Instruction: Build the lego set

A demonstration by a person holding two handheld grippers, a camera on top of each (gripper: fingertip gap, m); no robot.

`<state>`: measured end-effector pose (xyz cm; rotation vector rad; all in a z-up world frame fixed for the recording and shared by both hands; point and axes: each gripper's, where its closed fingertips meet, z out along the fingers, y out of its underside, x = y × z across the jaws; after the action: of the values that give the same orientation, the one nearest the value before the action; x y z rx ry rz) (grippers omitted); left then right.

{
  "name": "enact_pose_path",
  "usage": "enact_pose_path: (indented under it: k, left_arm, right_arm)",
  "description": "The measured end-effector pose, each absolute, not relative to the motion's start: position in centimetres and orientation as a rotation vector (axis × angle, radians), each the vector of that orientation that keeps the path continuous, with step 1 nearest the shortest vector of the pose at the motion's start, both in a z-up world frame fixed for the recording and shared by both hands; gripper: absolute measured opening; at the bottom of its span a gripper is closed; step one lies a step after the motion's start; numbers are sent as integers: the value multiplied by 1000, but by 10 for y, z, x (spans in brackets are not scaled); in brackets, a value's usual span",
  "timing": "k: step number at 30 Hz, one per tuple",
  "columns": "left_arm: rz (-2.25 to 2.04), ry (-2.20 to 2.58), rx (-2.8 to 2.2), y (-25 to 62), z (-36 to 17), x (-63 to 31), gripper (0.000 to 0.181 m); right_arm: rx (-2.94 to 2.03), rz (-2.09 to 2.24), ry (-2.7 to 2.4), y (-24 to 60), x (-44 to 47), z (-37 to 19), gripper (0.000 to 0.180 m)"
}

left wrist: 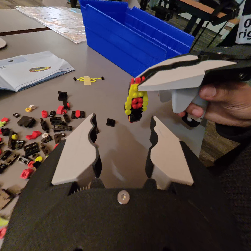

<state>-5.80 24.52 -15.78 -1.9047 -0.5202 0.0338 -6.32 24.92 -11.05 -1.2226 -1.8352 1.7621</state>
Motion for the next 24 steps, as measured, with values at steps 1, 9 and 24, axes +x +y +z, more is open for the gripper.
enact_pose_path:
  k: [1,9,24]
  left_arm:
    - [10,-511,-1902,249,-158,-57,78]
    - [-4,-386,-2015,266,-151,-75,78]
    - [898,-57,-2338,222,-120,-165,96]
  right_arm:
    - [-1229,1743,-1829,253,-60,-112,9]
    - [-1342,1661,-1678,294,-36,-112,9]
    - [-1338,1711,-1686,286,-33,-108,9]
